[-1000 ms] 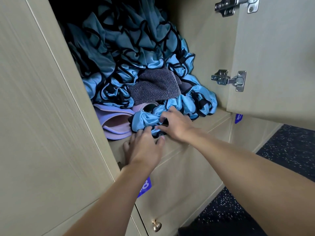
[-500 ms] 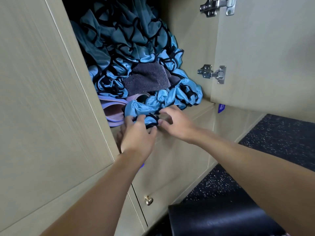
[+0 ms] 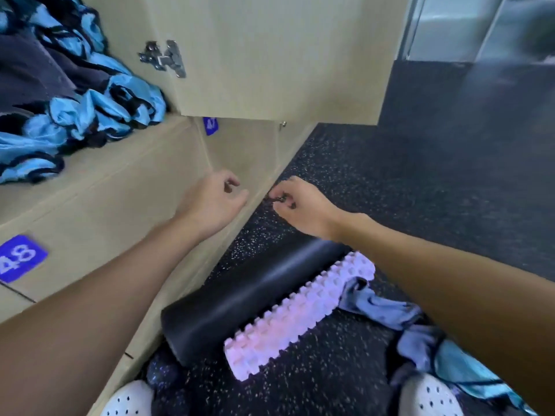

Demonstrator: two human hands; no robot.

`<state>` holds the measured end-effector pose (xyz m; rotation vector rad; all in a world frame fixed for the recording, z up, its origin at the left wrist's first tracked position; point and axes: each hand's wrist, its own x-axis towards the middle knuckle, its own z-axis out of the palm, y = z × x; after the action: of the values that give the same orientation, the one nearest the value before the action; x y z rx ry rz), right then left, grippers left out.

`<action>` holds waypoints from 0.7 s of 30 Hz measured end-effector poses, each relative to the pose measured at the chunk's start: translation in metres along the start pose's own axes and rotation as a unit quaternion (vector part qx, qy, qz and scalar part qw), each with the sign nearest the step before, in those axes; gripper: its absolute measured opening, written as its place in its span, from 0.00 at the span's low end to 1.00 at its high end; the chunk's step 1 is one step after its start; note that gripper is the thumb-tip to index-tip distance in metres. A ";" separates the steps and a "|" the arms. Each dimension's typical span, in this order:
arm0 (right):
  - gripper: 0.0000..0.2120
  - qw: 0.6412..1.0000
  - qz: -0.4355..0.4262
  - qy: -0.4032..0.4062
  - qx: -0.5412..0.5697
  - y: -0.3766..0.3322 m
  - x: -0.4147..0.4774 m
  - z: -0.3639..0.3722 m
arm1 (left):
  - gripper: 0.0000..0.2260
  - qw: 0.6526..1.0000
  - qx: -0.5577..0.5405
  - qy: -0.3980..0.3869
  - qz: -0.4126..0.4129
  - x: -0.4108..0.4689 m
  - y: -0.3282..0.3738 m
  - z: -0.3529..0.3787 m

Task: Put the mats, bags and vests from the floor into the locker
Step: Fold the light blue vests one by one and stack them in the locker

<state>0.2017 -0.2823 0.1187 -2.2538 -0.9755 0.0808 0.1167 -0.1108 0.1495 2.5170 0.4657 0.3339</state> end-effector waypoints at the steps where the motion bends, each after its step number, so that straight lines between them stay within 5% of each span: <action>1: 0.08 1.000 0.029 -0.001 -0.004 0.023 -0.017 -0.007 | 0.10 1.000 -0.007 -0.021 0.013 0.000 0.010 0.026; 12: 0.09 0.943 0.328 -0.035 0.031 0.241 -0.176 0.014 | 0.25 0.942 0.124 -0.299 0.091 -0.040 0.050 0.292; 21: 0.23 0.925 0.340 -0.012 0.167 0.267 -0.157 0.092 | 0.24 0.924 0.205 -0.304 0.106 -0.038 0.010 0.343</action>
<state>0.2279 -0.4684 -0.1442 -2.1628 -0.1262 0.5344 0.1980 -0.2968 -0.1303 2.8890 0.0074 -0.5213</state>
